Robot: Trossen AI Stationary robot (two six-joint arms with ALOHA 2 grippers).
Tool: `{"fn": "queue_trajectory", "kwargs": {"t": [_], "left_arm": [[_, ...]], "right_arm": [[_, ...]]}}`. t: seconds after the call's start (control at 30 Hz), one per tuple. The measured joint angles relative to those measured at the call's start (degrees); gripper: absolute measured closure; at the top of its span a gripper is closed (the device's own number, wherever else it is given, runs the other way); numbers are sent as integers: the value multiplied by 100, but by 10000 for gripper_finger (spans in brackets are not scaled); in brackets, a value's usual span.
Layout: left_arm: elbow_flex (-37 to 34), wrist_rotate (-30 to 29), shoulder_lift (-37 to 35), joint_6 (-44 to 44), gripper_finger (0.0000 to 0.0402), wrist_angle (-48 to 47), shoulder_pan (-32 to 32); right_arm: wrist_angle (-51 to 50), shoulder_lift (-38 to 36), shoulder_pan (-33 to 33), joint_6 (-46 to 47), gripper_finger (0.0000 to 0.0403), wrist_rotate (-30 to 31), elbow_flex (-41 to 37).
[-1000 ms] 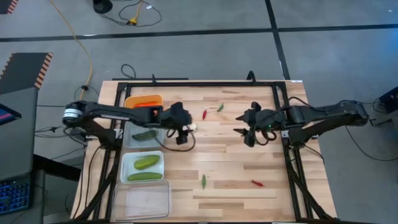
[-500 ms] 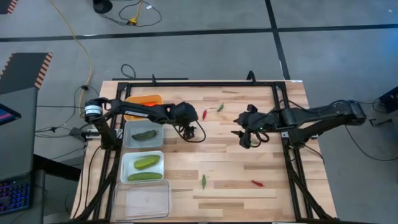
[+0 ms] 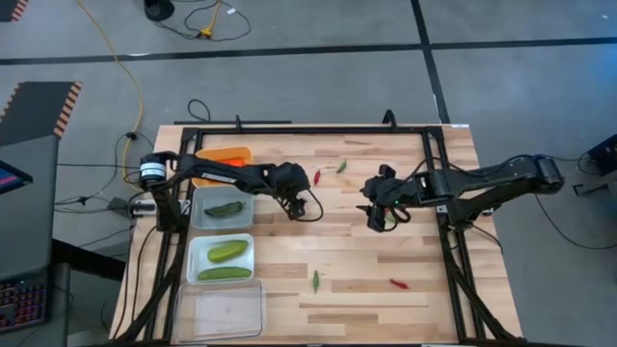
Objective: Sort produce into baskets
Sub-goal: Put the left garlic into the transparent bin
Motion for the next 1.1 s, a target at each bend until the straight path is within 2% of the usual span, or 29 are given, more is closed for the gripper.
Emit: {"fn": "queue_trajectory", "kwargs": {"t": [0.37, 0.47, 0.67, 0.77, 0.9, 1.1], "left_arm": [[-8, -162, 293, -22, 157, -20, -2], [-8, -164, 299, -32, 182, -136, -2], [-8, -164, 299, -31, 255, -153, -2], [-8, -154, 297, -43, 276, -153, -2], [153, 355, 213, -138, 275, -559, -3], [893, 1107, -212, -267, 266, -1952, -194]], "right_arm": [[-27, -8, -28, 0, 138, -11, 4], [-29, -12, -28, -2, 138, -9, 4], [-37, -9, -28, 0, 138, -9, 4], [-37, -9, -28, 2, 138, -9, 4], [-39, -9, -28, 2, 138, -9, 4], [-40, -9, -28, 3, 138, -9, 4]]}}
